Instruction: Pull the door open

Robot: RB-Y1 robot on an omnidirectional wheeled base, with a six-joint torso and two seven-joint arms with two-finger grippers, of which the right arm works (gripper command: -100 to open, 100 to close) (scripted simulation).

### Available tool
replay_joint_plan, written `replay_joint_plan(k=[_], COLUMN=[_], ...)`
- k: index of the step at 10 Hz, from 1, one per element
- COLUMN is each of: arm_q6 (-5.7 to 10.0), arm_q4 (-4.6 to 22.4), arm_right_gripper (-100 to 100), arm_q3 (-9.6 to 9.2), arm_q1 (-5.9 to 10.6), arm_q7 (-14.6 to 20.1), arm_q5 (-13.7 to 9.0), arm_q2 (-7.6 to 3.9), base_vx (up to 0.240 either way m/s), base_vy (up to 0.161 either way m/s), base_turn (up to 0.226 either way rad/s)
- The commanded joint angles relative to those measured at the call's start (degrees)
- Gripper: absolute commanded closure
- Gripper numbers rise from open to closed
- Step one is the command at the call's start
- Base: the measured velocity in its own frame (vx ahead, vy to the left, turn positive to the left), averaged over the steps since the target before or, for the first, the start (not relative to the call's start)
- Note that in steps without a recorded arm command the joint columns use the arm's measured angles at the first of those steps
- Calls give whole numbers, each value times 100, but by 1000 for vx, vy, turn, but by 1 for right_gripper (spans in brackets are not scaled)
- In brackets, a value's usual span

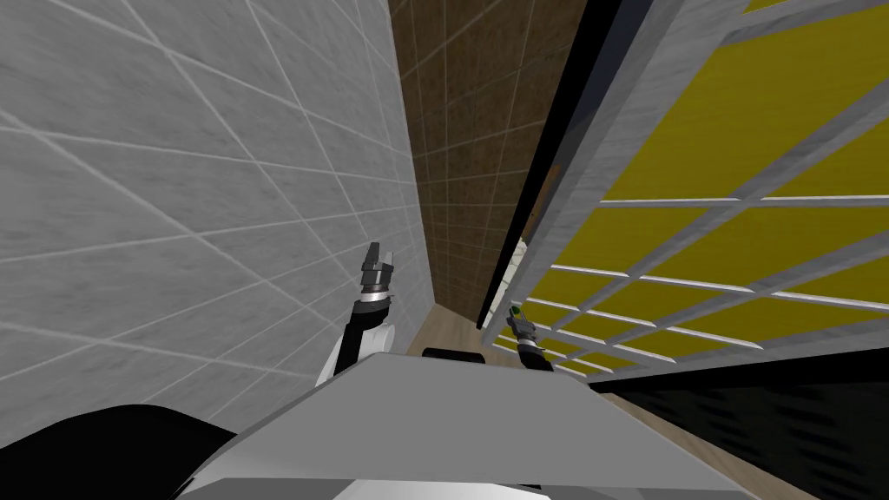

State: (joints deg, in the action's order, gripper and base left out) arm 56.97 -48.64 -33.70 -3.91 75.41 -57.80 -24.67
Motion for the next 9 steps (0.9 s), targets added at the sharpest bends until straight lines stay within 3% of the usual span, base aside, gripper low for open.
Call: replay_joint_plan(k=[1, 2, 4, 9], arm_q6=[38, 54, 93, 336], arm_q4=[0, 1, 86, 143], arm_right_gripper=[100, 100, 100, 100], arm_q3=[-42, -77, -106, -352], arm_q1=[-42, -56, -6, -166], arm_q7=[156, 236, 286, 726], arm_q5=[7, 16, 43, 144], arm_q2=[-159, -222, -171, -512], base_vx=[-56, -48, -12, -172], base_vy=[-25, -11, -2, 18], base_turn=[156, 163, 27, 138])
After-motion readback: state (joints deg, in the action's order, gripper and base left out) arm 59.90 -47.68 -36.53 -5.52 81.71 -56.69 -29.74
